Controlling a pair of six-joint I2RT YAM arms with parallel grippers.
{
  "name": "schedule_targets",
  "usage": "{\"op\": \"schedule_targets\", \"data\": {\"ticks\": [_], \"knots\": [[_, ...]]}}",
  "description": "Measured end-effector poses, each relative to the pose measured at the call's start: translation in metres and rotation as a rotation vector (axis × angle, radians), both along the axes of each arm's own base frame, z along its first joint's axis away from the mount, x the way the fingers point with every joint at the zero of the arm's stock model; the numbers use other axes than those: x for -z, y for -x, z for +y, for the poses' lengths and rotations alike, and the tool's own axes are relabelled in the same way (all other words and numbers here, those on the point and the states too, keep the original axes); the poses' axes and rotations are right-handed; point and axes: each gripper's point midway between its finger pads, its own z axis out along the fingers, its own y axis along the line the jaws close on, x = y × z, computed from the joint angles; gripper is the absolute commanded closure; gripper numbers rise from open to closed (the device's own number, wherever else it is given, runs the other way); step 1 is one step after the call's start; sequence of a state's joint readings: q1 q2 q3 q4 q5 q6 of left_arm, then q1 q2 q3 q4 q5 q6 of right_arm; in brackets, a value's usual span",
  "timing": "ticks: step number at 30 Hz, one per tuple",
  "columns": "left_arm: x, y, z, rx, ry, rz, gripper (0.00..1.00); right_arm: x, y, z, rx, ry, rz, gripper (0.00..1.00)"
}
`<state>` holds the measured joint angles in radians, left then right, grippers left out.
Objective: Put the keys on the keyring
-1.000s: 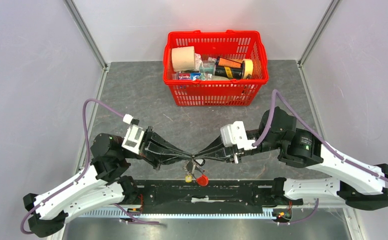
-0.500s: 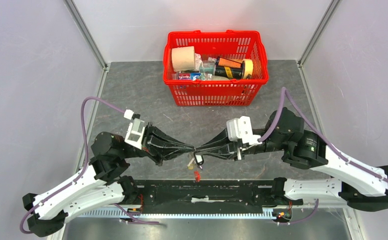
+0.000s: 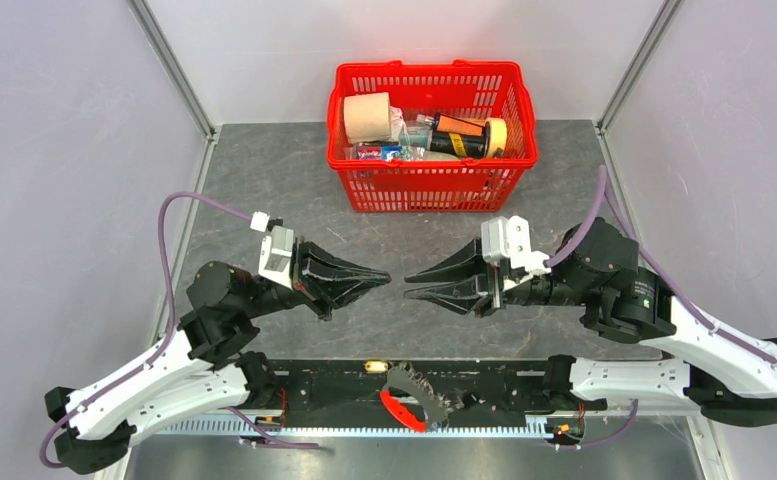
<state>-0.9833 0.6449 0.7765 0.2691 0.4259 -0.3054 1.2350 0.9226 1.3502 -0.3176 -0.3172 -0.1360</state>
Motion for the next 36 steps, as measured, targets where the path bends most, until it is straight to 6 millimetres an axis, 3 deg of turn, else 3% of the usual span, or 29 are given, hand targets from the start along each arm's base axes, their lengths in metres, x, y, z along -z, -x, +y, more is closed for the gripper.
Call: {"op": "schedule_targets", "data": {"ticks": [3, 5, 8, 14, 20, 25, 36], "knots": [[0.002, -0.003, 0.002, -0.021, -0.006, 0.01, 0.98, 0.005, -0.006, -0.001, 0.039, 0.016, 0.03, 0.69], [0.003, -0.004, 0.004, -0.033, -0.009, 0.015, 0.98, 0.012, -0.013, -0.001, 0.078, 0.036, 0.062, 0.61], [0.003, -0.006, 0.008, -0.056, -0.01, 0.021, 0.98, 0.037, -0.024, -0.001, 0.147, 0.092, 0.127, 0.59], [0.012, -0.013, 0.008, -0.092, -0.041, 0.052, 0.98, 0.109, -0.04, -0.009, 0.293, 0.249, 0.284, 0.53], [0.028, -0.021, 0.003, -0.115, -0.094, 0.092, 0.76, 0.18, -0.042, -0.039, 0.413, 0.348, 0.431, 0.46], [0.038, -0.03, 0.004, -0.162, -0.109, 0.119, 0.56, 0.228, -0.036, -0.059, 0.485, 0.39, 0.569, 0.46], [0.073, -0.046, 0.01, -0.256, -0.154, 0.199, 0.49, 0.351, 0.002, -0.058, 0.489, 0.68, 0.91, 0.43]]}}
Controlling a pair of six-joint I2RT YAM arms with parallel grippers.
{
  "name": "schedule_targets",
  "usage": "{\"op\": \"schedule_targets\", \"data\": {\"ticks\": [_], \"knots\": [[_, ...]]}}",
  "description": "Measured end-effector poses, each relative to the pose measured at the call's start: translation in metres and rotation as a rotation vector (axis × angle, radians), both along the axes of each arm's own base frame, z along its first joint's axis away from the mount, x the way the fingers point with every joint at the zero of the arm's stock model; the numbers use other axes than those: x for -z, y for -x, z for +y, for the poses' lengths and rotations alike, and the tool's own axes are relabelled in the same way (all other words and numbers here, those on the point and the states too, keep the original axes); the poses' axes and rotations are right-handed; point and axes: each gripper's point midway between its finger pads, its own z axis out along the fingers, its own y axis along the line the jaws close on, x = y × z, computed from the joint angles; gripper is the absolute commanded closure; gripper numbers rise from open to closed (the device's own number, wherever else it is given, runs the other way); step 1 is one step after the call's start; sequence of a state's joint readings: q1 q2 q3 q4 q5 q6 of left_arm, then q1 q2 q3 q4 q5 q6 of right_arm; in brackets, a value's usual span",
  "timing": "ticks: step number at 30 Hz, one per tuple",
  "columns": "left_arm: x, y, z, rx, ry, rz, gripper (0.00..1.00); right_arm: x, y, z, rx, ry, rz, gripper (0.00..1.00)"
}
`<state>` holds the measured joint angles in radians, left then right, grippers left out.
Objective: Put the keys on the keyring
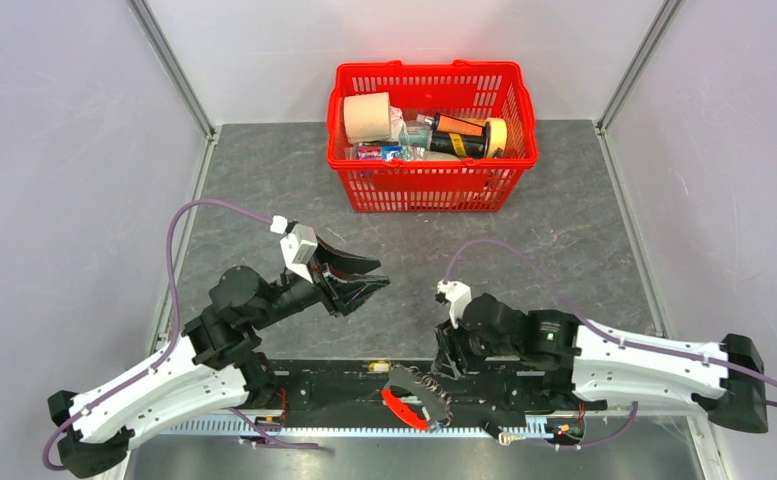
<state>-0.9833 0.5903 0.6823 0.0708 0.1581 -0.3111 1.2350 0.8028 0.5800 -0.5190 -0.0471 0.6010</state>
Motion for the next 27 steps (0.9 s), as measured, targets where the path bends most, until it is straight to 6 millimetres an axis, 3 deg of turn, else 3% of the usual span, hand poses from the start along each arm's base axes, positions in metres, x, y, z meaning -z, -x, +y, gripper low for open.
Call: {"op": "schedule_targets", "data": {"ticks": [5, 8, 18, 27], "knots": [[0.008, 0.001, 0.004, -0.01, -0.008, 0.022, 0.48, 0.04, 0.019, -0.001, -0.002, 0.066, 0.148, 0.42], [0.009, 0.001, 0.007, -0.02, -0.002, 0.022, 0.47, 0.054, 0.027, -0.004, 0.007, 0.071, 0.206, 0.42], [0.015, 0.004, 0.012, -0.022, 0.004, 0.032, 0.48, 0.051, 0.021, 0.016, 0.039, -0.005, 0.214, 0.45], [0.014, 0.007, 0.015, -0.018, 0.022, 0.039, 0.47, 0.075, 0.013, 0.016, 0.076, 0.076, 0.206, 0.47]]}}
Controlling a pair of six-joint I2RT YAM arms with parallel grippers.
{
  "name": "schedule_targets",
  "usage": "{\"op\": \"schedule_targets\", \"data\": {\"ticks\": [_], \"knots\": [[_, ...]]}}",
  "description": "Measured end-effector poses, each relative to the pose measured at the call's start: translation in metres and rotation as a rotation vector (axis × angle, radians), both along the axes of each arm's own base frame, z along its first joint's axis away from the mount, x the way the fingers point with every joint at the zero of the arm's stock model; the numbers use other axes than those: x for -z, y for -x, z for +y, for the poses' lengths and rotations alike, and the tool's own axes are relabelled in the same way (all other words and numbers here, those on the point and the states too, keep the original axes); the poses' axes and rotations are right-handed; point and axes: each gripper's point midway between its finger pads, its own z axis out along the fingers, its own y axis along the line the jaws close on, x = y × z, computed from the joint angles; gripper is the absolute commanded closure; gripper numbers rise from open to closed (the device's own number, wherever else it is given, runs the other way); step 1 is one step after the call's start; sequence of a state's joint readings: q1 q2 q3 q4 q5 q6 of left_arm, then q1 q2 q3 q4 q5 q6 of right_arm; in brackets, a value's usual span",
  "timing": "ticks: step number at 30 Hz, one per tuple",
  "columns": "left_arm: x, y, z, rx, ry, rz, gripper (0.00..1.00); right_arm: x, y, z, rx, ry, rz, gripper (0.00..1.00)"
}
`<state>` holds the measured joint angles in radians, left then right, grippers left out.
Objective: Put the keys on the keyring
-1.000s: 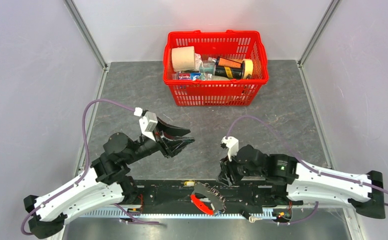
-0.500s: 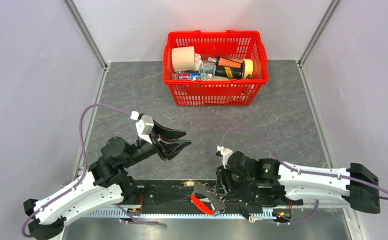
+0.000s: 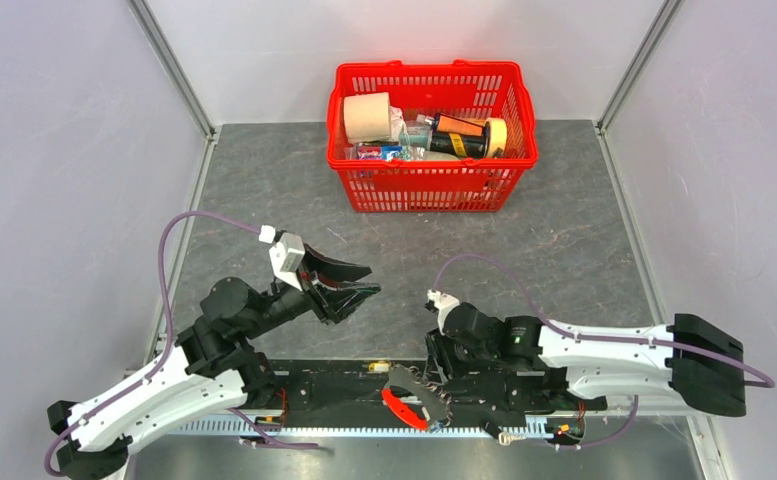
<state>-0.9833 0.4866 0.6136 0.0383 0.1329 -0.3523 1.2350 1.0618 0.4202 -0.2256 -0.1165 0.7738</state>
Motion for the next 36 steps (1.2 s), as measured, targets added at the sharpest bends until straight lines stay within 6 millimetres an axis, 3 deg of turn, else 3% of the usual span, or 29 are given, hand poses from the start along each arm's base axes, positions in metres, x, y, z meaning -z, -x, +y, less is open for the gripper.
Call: {"op": "schedule_targets", "data": {"ticks": [3, 8, 12, 20, 27, 36], "knots": [[0.0, 0.0, 0.0, 0.0, 0.002, 0.002, 0.47, -0.005, 0.0, -0.005, 0.004, -0.002, -0.006, 0.45], [0.006, 0.0, -0.001, 0.002, -0.008, 0.01, 0.47, -0.031, 0.005, -0.013, 0.003, -0.087, -0.028, 0.44], [0.009, 0.0, -0.003, 0.007, -0.015, 0.015, 0.47, -0.04, 0.013, -0.029, -0.01, -0.112, -0.023, 0.44], [0.015, -0.001, -0.011, 0.027, -0.035, 0.031, 0.47, -0.03, 0.035, -0.047, -0.043, -0.045, 0.081, 0.44], [0.017, -0.001, -0.013, 0.034, -0.038, 0.039, 0.48, -0.021, 0.051, -0.048, -0.048, 0.012, 0.209, 0.45], [0.013, 0.002, -0.009, 0.036, -0.02, 0.028, 0.48, -0.01, 0.052, -0.037, 0.007, 0.049, 0.285, 0.47]]}}
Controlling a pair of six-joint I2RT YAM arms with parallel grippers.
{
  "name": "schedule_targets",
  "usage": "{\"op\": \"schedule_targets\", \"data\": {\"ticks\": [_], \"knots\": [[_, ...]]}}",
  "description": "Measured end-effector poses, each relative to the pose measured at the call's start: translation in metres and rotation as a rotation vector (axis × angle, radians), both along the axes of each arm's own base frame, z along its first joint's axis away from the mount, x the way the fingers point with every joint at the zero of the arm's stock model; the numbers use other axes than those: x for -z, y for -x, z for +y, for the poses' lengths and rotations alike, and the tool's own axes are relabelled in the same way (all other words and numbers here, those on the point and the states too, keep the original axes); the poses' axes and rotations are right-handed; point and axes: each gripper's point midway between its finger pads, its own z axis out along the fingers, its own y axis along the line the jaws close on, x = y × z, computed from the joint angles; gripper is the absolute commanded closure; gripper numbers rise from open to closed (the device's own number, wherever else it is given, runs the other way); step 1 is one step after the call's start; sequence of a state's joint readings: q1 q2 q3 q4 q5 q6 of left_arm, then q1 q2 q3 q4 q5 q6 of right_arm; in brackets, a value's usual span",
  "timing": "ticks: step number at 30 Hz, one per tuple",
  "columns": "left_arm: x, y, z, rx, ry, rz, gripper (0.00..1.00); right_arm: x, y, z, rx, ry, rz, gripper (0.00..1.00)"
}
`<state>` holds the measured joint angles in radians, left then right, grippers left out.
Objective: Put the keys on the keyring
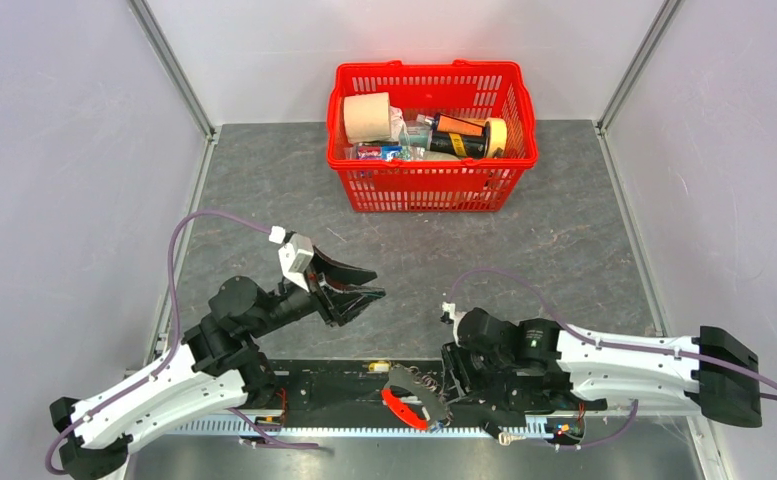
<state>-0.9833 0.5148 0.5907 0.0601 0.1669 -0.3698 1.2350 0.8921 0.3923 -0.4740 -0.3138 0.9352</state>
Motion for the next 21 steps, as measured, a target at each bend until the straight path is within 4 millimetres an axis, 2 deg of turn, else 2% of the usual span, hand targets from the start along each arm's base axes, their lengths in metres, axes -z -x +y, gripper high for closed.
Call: {"op": "schedule_targets", "data": {"ticks": [9, 21], "knots": [[0.001, 0.002, 0.004, 0.0, 0.01, -0.006, 0.47, 0.007, -0.001, 0.006, 0.029, 0.024, 0.03, 0.56], [0.004, 0.006, 0.009, -0.001, 0.019, -0.013, 0.47, 0.015, 0.0, 0.004, 0.035, 0.065, 0.05, 0.65]]}}
